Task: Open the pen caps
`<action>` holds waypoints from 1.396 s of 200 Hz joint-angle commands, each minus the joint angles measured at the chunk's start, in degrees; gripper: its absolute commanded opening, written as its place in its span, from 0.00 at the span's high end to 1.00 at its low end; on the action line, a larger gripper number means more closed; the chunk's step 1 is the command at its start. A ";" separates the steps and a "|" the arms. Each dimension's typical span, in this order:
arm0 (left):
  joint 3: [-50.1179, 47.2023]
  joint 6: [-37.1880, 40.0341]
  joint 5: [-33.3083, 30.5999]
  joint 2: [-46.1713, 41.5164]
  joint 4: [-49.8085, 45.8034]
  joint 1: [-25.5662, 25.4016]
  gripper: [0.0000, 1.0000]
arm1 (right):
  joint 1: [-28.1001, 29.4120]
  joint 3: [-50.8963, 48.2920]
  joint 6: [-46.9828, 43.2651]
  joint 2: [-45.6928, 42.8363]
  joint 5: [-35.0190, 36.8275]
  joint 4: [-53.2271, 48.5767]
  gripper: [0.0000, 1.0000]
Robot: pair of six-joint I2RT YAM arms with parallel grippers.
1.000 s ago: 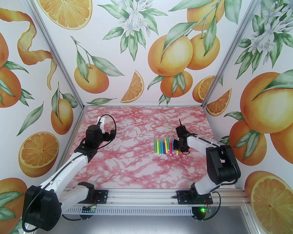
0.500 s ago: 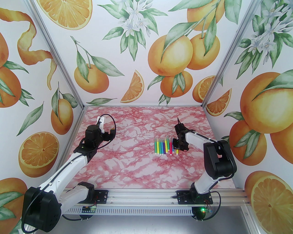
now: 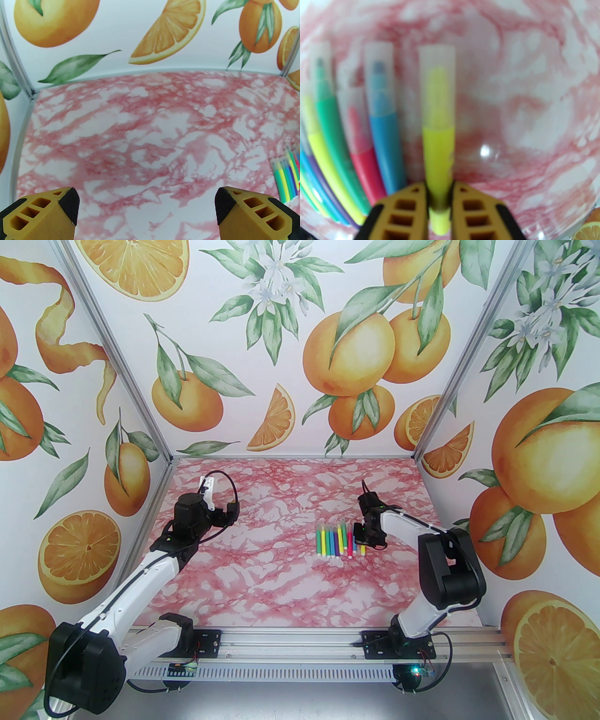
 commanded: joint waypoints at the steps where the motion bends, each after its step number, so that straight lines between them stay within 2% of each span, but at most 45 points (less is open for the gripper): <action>1: 2.69 -2.76 3.55 1.22 0.16 -0.28 0.00 | 0.30 -0.31 -2.33 -4.55 -2.07 2.18 0.86; 29: 3.57 -5.03 6.53 2.27 0.49 -0.42 0.00 | 2.50 -0.57 -4.72 -8.70 -7.59 4.66 0.87; 62: 3.66 -8.37 10.41 3.13 2.29 -0.64 0.00 | 9.20 -0.14 -8.90 -11.32 -14.09 8.33 0.86; 101: 4.33 -12.54 20.26 7.12 5.94 -0.74 0.00 | 13.87 -0.57 -9.23 -11.24 -22.35 14.99 0.85; 164: 7.66 -19.08 34.72 16.31 11.98 -3.72 0.06 | 18.52 -0.42 -9.01 -10.49 -27.10 21.00 0.85; 217: 9.28 -23.60 43.54 22.22 19.29 -6.14 0.11 | 20.25 -0.60 -7.58 -11.17 -29.68 24.32 0.85; 254: 11.06 -26.43 47.64 25.62 22.51 -7.63 0.20 | 21.26 -0.57 -7.03 -11.55 -30.24 25.68 0.85; 279: 11.99 -28.17 49.10 27.23 24.32 -8.58 0.22 | 21.91 -0.01 -7.13 -10.95 -30.71 26.03 0.85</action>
